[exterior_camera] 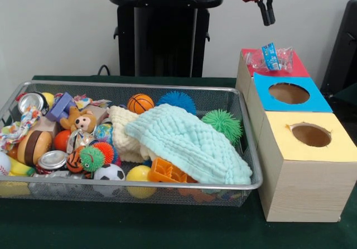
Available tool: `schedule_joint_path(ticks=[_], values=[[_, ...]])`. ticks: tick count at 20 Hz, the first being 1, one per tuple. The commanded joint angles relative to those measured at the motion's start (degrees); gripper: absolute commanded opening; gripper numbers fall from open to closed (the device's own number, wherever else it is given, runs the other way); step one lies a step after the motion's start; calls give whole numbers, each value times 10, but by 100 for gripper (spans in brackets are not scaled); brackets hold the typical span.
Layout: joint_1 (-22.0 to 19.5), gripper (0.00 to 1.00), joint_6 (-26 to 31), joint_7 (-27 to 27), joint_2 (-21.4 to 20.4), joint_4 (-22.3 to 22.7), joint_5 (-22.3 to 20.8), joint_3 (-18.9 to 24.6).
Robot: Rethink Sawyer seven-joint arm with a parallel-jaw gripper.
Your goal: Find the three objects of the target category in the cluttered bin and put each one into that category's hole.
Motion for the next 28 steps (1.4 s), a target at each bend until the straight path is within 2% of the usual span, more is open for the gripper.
schedule_joint_path(ticks=[1,12,18,28], values=[[47,0,-24,2,47,-119,-12,-103],[89,0,-76,18,69,-144,-4,-161],[101,0,-103,26,79,-151,-2,-176],[95,0,-144,40,86,-148,-2,-168]])
